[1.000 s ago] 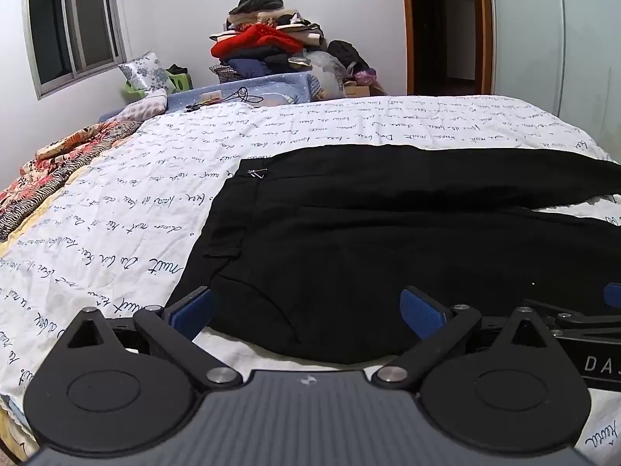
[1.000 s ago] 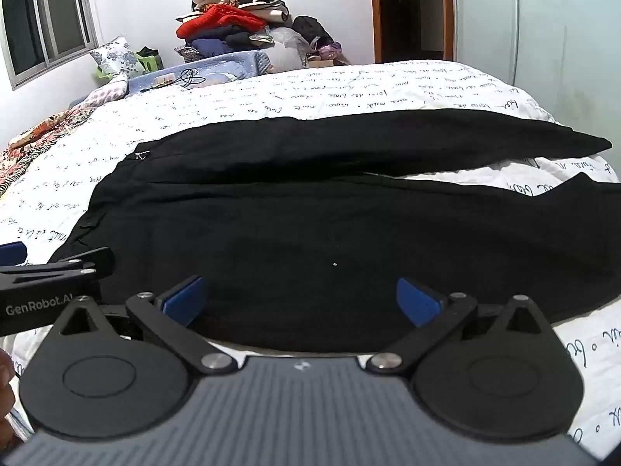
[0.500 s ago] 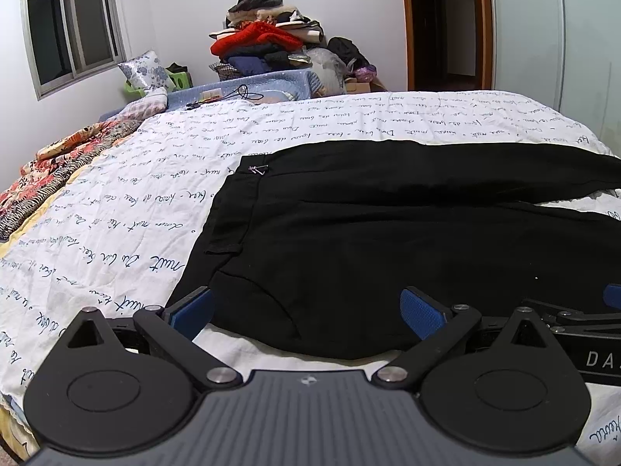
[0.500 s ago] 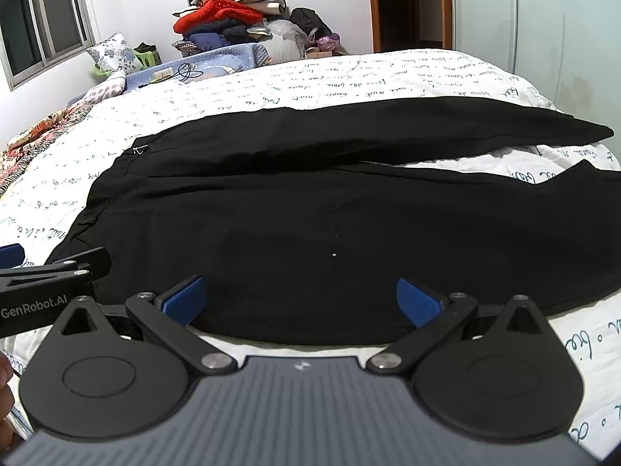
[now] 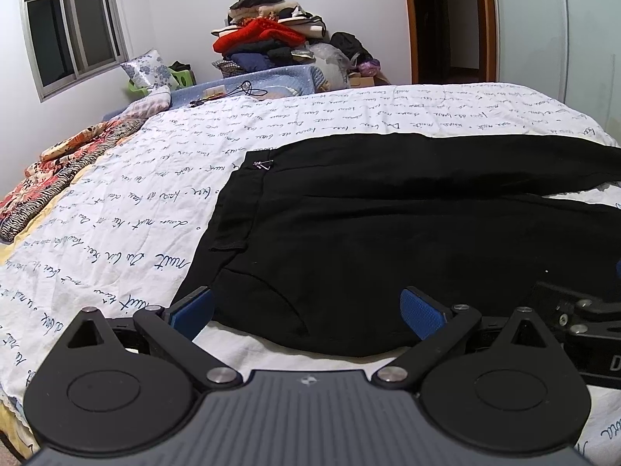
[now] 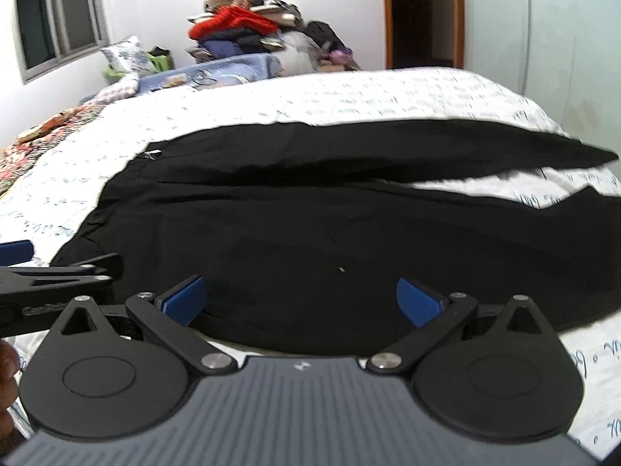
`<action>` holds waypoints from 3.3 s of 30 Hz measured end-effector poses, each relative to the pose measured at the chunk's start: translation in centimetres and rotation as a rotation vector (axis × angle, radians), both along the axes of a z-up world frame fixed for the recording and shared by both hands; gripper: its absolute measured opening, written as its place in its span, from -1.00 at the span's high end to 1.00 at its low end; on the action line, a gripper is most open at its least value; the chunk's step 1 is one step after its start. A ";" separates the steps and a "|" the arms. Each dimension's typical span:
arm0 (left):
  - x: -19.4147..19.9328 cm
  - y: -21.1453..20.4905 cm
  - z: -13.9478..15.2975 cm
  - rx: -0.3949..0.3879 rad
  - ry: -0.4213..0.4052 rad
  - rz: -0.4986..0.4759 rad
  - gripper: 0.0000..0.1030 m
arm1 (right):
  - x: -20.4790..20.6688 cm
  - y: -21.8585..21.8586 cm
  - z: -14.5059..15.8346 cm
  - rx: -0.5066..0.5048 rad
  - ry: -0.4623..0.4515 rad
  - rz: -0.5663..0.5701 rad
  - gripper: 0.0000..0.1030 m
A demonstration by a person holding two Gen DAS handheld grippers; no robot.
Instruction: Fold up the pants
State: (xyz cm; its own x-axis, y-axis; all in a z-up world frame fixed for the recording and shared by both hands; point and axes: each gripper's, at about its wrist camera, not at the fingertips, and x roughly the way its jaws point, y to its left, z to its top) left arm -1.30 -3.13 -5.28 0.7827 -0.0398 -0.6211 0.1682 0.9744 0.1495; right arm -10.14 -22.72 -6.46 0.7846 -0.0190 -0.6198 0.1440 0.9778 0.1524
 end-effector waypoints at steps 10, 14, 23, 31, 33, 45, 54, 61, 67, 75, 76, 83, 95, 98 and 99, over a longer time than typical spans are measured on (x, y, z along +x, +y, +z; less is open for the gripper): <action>2.3 1.9 0.5 -0.034 -0.029 -0.011 -0.99 | -0.2 2.3 2.5 -0.234 -0.271 0.152 -1.00; 5.9 4.6 2.1 -0.173 0.041 -0.020 -0.99 | 2.8 1.7 4.4 -0.250 -0.240 0.196 -1.00; 15.4 7.4 4.5 0.000 0.069 0.021 -0.99 | 9.8 -1.1 6.9 -0.320 -0.309 0.301 -1.00; 22.3 7.5 1.9 -0.002 0.056 -0.022 -0.99 | 19.8 -4.4 6.7 -0.289 -0.217 0.489 -1.00; 23.5 7.5 1.3 0.033 0.015 -0.030 -0.99 | 22.2 -5.6 6.3 -0.281 -0.204 0.465 -1.00; 33.0 6.7 0.1 0.024 0.124 -0.240 -0.99 | 34.6 -7.6 -0.5 -0.180 0.073 0.617 -1.00; 35.0 6.3 -2.7 0.042 0.115 -0.577 -0.99 | 37.9 -7.5 -3.6 -0.160 0.184 0.785 -0.62; 37.2 5.5 -4.8 0.015 0.198 -0.634 -0.99 | 39.6 -7.7 -4.3 -0.071 0.206 0.808 -0.39; 36.9 5.9 -4.7 -0.054 0.230 -0.609 -0.28 | 38.2 -7.5 -3.3 -0.094 0.161 0.813 0.75; 33.4 6.5 -3.1 -0.005 0.079 -0.543 0.47 | 33.7 -5.7 -1.6 -0.274 0.008 0.728 0.86; 32.7 6.4 -2.8 0.015 0.040 -0.532 0.47 | 32.9 -5.4 -1.4 -0.304 -0.019 0.716 0.86; 27.5 7.2 0.2 0.030 -0.148 -0.468 0.48 | 26.1 -3.4 1.8 -0.470 -0.202 0.654 0.87; 13.2 10.9 0.7 0.014 -0.171 -0.494 0.51 | 10.7 -0.9 2.1 -0.491 -0.217 0.755 0.87; 10.8 11.7 -0.8 0.027 -0.138 -0.486 0.60 | 7.3 -0.4 1.0 -0.470 -0.191 0.782 0.87; 10.3 12.0 -1.3 0.032 -0.124 -0.473 0.63 | 6.2 0.0 0.6 -0.466 -0.181 0.788 0.87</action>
